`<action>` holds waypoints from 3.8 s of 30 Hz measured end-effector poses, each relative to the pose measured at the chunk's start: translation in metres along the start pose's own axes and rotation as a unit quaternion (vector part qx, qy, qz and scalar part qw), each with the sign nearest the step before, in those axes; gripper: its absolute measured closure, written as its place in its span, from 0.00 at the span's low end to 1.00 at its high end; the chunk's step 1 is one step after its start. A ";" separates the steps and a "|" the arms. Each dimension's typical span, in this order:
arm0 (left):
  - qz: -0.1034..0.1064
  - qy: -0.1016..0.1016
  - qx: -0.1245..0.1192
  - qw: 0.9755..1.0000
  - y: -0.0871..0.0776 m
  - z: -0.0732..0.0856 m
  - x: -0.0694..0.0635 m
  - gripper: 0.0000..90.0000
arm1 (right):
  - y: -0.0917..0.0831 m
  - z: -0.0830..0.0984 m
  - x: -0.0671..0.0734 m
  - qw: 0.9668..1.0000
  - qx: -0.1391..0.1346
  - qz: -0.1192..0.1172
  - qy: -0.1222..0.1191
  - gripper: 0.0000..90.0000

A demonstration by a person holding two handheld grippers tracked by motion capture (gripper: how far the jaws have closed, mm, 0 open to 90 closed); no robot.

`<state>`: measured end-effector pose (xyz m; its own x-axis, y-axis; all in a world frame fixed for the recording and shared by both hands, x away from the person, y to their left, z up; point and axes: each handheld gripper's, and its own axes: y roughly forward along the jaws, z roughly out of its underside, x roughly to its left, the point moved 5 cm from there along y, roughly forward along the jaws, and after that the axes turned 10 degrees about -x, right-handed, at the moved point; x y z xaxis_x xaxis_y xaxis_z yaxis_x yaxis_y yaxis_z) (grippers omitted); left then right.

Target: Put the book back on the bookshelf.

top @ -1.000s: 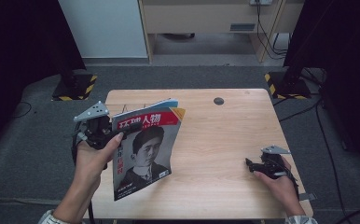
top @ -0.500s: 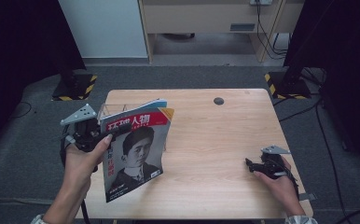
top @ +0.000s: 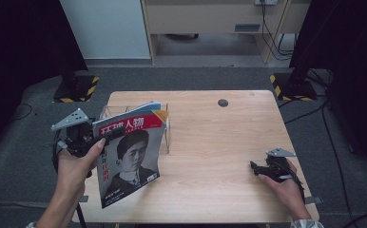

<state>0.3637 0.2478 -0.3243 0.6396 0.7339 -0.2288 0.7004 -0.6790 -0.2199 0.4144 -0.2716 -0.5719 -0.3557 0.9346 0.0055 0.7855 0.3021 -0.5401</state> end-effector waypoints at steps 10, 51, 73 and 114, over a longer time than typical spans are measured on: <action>-0.013 -0.006 -0.002 1.000 -0.008 0.002 0.010 0.96 | 0.000 0.000 0.000 1.000 0.000 0.000 0.001 0.21; -0.058 -0.016 -0.023 0.998 -0.052 0.006 0.039 0.96 | 0.000 0.000 0.000 1.000 0.000 -0.001 0.000 0.21; -0.073 -0.019 -0.030 0.997 -0.067 0.010 0.047 0.96 | 0.000 0.000 0.000 1.000 0.000 -0.001 -0.001 0.21; -0.148 -0.022 -0.042 0.988 -0.081 0.008 0.085 0.96 | 0.000 0.000 0.000 1.000 0.001 -0.001 0.001 0.21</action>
<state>0.3589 0.3645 -0.3335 0.3904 0.8968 -0.2083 0.8791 -0.4303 -0.2050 0.4143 -0.2712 -0.5719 -0.3566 0.9342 0.0079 0.7842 0.3039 -0.5410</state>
